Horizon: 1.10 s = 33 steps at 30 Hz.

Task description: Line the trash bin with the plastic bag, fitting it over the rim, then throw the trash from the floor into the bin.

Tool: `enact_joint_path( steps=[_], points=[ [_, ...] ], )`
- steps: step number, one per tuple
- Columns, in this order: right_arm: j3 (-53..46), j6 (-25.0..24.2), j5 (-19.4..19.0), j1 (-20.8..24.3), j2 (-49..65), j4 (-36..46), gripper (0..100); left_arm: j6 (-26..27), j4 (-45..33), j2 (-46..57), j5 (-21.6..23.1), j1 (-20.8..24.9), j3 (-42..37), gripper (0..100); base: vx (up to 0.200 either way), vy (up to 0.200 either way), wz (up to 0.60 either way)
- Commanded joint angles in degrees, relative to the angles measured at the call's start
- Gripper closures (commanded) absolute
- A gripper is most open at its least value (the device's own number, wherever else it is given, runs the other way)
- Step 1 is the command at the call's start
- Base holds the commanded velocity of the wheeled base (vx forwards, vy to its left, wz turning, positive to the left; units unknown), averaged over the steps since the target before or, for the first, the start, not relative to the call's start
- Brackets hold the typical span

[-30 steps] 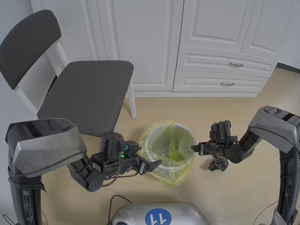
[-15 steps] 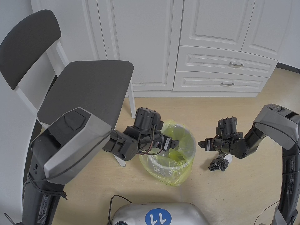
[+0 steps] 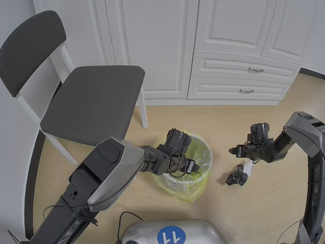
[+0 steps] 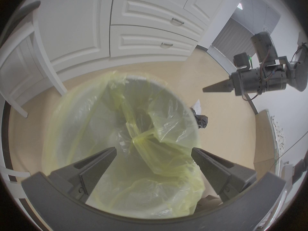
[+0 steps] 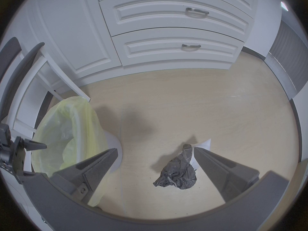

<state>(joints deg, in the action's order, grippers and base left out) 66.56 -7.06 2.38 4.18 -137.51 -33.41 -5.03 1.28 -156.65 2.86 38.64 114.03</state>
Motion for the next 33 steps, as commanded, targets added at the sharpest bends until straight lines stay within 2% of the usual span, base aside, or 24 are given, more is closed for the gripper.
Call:
enact_joint_path(
  steps=[1, 5, 10, 11, 13, 23, 25, 28, 33],
  points=[
    [1.12, 0.11, 0.0, -1.63, -1.71, 0.1, 0, -0.5, -0.14, -2.61, -0.23, -0.06, 0.56, 0, 0.0, 0.0, 0.0],
    [1.03, 1.08, -0.62, -1.9, -1.88, 0.1, 0, -2.35, -0.31, -0.06, -1.28, 0.56, -0.83, 0, 0.0, 0.0, 0.0],
    [0.85, 2.31, -0.71, -2.07, -2.41, 0.1, 0, -2.79, 0.48, 7.15, -3.48, 1.87, -13.92, 0, 0.0, 0.0, 0.0],
    [0.85, 2.31, -0.71, -2.07, -2.41, 0.1, 0, -2.79, 0.48, 7.15, -3.48, 1.87, -13.92, 0, 0.0, 0.0, 0.0],
    [0.85, 2.4, -0.71, -2.25, -2.85, 0.1, 0, -2.88, 0.92, 9.96, -3.74, 2.93, -18.76, 0, 0.0, 0.0, 0.0],
    [1.03, 3.1, -0.71, -2.51, -3.2, 0.02, 0, -3.14, 3.73, 10.93, -3.92, 4.6, -22.36, 0, 0.0, 0.0, 0.0],
    [1.47, 3.1, -0.71, -2.69, -3.2, 0.02, 0, -3.23, 8.39, 10.84, -3.92, 3.89, -21.92, 0, 0.0, 0.0, 0.0],
    [2.08, 3.1, -0.62, -3.39, -3.38, 0.02, 0, -3.4, 10.85, 11.1, -4.01, 3.46, -22.45, 0, 0.0, 0.0, 0.0],
    [7.0, 3.1, 0.17, -5.59, -7.16, 3.09, 0, -8.06, 15.51, 13.56, -6.03, 3.28, -23.15, 0, 0.0, 0.0, 0.0]
  ],
)
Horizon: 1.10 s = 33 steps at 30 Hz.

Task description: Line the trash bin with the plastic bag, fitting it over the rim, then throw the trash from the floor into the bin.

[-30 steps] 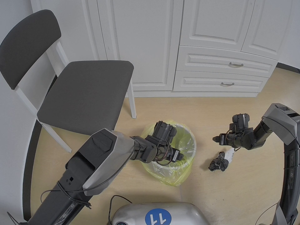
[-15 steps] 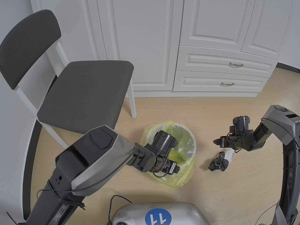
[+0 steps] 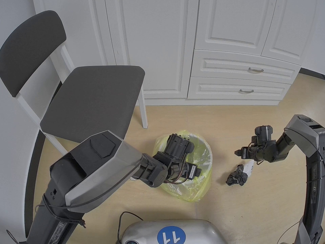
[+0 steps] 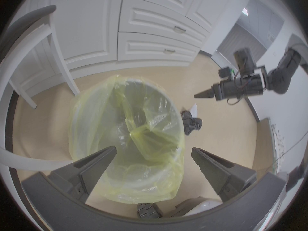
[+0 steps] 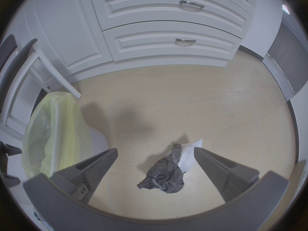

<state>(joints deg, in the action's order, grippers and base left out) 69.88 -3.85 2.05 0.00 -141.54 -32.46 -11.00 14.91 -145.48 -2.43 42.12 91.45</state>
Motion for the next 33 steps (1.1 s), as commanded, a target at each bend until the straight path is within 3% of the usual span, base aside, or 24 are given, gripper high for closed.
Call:
enact_joint_path(
  steps=[1, 4, 9, 16, 19, 20, 26, 33],
  points=[
    [4.92, -0.1, 0.5, -1.76, -3.83, 2.84, 0, -2.1, 2.14, 3.19, -0.83, -0.19, -0.84, 0, 0.0, 0.0, 0.0],
    [6.5, -0.28, 0.5, -2.11, -5.06, 3.28, 0, -2.01, 2.41, 4.33, -0.83, 0.07, -1.81, 0, 0.0, 0.0, 0.0],
    [12.48, -0.81, 0.5, -3.96, -10.42, 4.78, 0, -1.92, 7.94, 9.25, -0.91, 1.3, -10.15, 0, 0.0, 0.0, 0.0],
    [33.57, -8.36, 0.59, -5.89, -20.88, 24.11, 0, -0.43, 23.32, 19.71, -1.18, 1.83, -29.58, 0, 0.0, 0.0, 0.0],
    [40.25, -8.72, 1.82, -6.33, -24.48, 28.77, 0, 0.19, 26.14, 22.0, -1.18, 2.44, -33.09, 0, 0.0, 0.0, 0.0],
    [44.72, -8.45, 4.98, -6.42, -27.64, 35.45, 0, 0.36, 29.74, 25.25, -1.18, 3.5, -38.46, 0, 0.0, 0.0, 0.0],
    [44.72, -7.31, 5.69, -6.06, -28.52, 37.65, 0, 0.62, 36.95, 31.05, -1.0, 4.46, -49.62, 0, 0.0, 0.0, 0.0],
    [44.72, -2.21, 4.98, -5.19, -29.58, 37.21, 0, 0.27, 55.84, 30.7, -1.18, 3.76, -63.07, 0, 0.0, 0.0, 0.0]
  ],
)
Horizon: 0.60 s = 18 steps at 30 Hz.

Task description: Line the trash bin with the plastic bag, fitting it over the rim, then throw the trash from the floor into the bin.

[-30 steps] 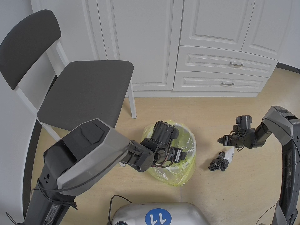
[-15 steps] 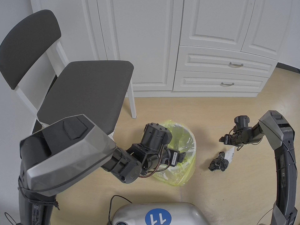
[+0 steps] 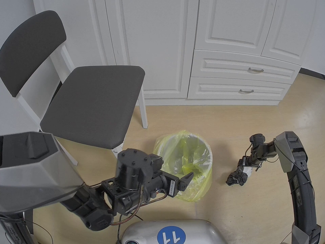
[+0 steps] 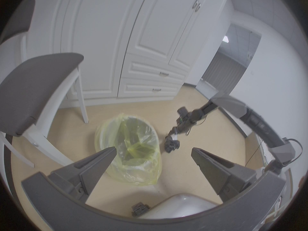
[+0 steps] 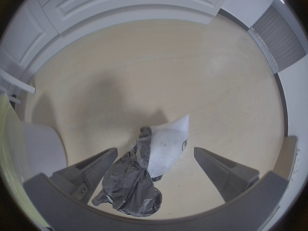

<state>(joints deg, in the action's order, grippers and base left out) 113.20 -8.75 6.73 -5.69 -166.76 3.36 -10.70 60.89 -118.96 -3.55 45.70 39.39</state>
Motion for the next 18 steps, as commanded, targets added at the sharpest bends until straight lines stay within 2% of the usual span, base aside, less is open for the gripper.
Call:
enact_joint_path(
  steps=[1, 6, 10, 16, 18],
  points=[
    [1.39, 3.13, 0.21, 0.6, -4.46, 1.21, 0, -0.02, 12.94, 3.73, -0.06, 0.18, -12.41, 0, 0.0, 0.0, 0.0],
    [1.39, 6.73, -1.72, 0.68, -4.54, 1.29, 0, 0.07, 22.34, 1.09, -0.06, 0.18, -14.95, 0, 0.0, 0.0, 0.0],
    [1.39, 9.72, -2.07, 1.65, -4.54, 1.12, 0, 0.07, 26.12, -0.66, 0.03, 0.18, -14.95, 0, 0.0, 0.0, 0.0],
    [1.39, 13.24, -4.09, 4.11, -4.9, -1.87, 0, 0.95, 26.73, -1.28, -0.06, 0.18, -14.95, 0, 0.0, 0.0, 0.0],
    [1.39, 15.78, -4.71, 5.61, -4.9, -2.13, 0, 1.04, 26.82, -1.1, -0.14, 0.18, -15.13, 0, 0.0, 0.0, 0.0]
  ],
)
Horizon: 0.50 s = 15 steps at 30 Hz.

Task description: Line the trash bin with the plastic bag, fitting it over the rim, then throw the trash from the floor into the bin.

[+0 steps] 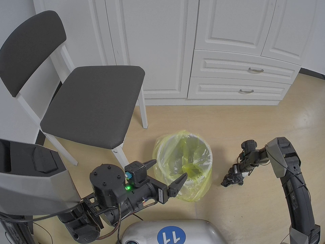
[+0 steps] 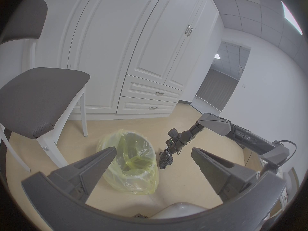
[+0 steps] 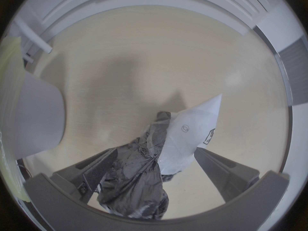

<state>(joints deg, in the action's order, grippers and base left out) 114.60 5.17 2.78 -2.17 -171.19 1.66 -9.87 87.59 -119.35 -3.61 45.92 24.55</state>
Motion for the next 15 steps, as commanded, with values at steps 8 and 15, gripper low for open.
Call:
enact_joint_path(
  steps=[8, 15],
  points=[
    [-0.01, 3.27, -0.58, 2.35, -0.46, 0.01, 0, 0.38, 0.13, -1.15, -0.08, -0.04, -0.73, 0, 0.0, 0.0, 0.0],
    [-0.01, 3.18, 0.12, 2.35, -0.46, 0.01, 100, 0.29, 0.13, -1.33, -0.17, -0.04, -0.91, 0, 0.0, 0.0, 0.0]
  ],
)
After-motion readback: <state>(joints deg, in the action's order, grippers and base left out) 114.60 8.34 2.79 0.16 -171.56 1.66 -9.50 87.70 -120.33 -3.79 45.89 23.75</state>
